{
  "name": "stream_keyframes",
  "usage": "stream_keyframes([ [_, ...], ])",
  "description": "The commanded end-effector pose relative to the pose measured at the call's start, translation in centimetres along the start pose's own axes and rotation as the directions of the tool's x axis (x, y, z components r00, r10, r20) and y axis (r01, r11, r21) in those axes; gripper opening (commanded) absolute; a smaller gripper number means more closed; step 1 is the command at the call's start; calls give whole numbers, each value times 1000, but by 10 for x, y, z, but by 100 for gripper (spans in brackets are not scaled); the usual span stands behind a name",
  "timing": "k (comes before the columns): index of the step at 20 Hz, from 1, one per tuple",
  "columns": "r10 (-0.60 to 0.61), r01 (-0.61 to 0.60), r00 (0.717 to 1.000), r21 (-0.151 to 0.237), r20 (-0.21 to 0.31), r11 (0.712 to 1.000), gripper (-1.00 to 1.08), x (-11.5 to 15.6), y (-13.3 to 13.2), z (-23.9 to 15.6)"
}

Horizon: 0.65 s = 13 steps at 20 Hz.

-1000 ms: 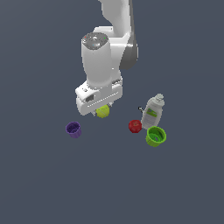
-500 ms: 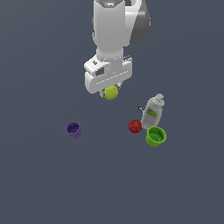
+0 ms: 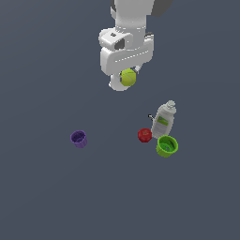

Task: Pick up a designated object from a clutter of objects.

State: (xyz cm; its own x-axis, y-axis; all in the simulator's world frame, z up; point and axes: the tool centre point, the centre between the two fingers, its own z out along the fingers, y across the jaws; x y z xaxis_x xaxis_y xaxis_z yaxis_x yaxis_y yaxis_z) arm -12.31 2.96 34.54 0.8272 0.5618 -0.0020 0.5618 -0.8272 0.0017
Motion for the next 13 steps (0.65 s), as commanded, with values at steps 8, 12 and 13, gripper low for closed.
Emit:
stream_keyframes([
  [8,0,0,1000,1,-1,1000,-100,-8,-30,-39],
  [12,0,0,1000,1,-2,1000,-100,-8,-33,-44],
  [13,0,0,1000,1,-2,1000,-100,-8,-33,-45],
])
